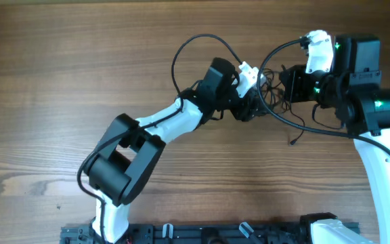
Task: Untangle cables
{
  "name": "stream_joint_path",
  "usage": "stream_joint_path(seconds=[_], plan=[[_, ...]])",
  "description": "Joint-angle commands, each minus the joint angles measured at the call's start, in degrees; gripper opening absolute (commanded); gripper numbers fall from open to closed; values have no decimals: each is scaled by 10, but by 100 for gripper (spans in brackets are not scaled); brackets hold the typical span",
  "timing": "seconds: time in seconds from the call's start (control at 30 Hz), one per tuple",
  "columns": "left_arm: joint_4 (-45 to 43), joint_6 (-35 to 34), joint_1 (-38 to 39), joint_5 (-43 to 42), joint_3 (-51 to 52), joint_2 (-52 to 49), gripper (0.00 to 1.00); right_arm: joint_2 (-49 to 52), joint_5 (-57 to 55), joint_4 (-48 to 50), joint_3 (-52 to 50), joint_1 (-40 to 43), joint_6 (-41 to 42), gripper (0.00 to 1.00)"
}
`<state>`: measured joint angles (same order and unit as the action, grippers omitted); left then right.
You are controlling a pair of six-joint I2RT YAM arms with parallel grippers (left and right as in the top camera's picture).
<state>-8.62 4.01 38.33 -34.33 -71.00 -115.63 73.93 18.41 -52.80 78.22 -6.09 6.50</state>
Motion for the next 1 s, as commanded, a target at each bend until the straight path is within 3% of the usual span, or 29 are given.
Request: stream_joint_path(seconds=[0.0,0.07,0.13,0.2,0.23,0.4,0.57,0.83,0.97], plan=[[-15,-19,2,10,-5,-29,66,-3,13,0,11,-3,10,4],[-25,-19,5,10,-5,-31,64,-3,13,0,11,-3,10,4],[-35,-19,11,10,-5,-33,53,-3,13,-1,11,-3,10,4],[-37,-19,16,10,-5,-36,26,-3,13,-1,11,-3,10,4],[-38,-19,17,11,-5,-40,4,-3,13,-2,11,-3,10,4],[-40,-35,12,36,-5,-52,4,-3,12,-7,11,-3,9,4],[-9,-34,-42,36,-5,7,4,-3,-11,-9,11,-3,10,4],[130,-2,-163,70,-5,175,4,8,-200,-9,10,-3,42,4],[180,9,-220,85,-5,253,4,72,-261,-6,9,-3,57,4]])
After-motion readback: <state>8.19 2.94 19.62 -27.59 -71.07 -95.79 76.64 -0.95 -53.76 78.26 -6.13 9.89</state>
